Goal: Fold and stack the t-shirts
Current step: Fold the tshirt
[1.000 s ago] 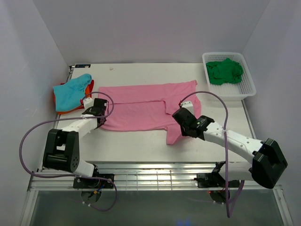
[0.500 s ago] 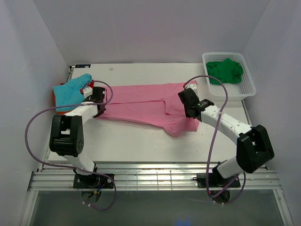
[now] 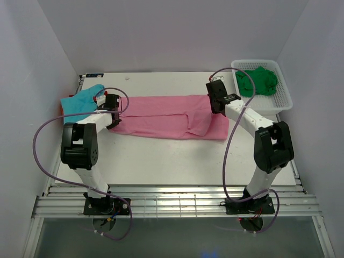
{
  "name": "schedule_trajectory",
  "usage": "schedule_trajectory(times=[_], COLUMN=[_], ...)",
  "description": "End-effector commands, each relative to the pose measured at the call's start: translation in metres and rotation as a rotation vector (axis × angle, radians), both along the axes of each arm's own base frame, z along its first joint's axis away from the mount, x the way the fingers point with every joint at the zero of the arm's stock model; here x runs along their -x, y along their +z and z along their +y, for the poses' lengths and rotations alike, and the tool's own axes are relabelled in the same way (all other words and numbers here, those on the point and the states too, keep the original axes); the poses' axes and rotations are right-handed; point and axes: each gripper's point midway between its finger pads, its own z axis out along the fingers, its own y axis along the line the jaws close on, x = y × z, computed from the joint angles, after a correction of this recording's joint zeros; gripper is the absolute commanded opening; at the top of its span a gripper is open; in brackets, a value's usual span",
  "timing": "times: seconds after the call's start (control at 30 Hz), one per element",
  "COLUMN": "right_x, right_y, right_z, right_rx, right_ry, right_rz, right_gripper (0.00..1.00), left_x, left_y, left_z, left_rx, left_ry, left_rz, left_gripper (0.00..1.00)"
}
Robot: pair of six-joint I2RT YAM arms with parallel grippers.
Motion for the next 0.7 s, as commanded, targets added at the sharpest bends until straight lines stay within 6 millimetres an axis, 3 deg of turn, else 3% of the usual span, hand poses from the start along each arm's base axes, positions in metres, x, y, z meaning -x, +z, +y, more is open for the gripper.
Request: schedule_trajectory(times=[0.0, 0.37, 0.47, 0.67], right_x=[-0.027, -0.059, -0.069, -0.091], right_y=[0.017, 0.027, 0.031, 0.039], right_z=[0.006, -0.004, -0.006, -0.006], right_rx=[-0.015, -0.030, -0.035, -0.036], right_ry=[0.025, 0.005, 0.005, 0.007], right_rz=[-0.052, -0.060, -0.061, -0.071], right_gripper=[0.08, 0.08, 0.08, 0.08], left_x=[-0.022, -0.040, -0.045, -0.049], left_y=[0.026, 0.061, 0.063, 0.047], left_z=[0.001, 0.002, 0.002, 0.002], left_rx=[0.002, -0.012, -0.016, -0.015], left_ry=[-0.019, -0.033, -0.039, -0.041], left_rz=[-0.066, -0.123, -0.124, -0.083], left_gripper=[0.00, 0.00, 0.00, 0.00])
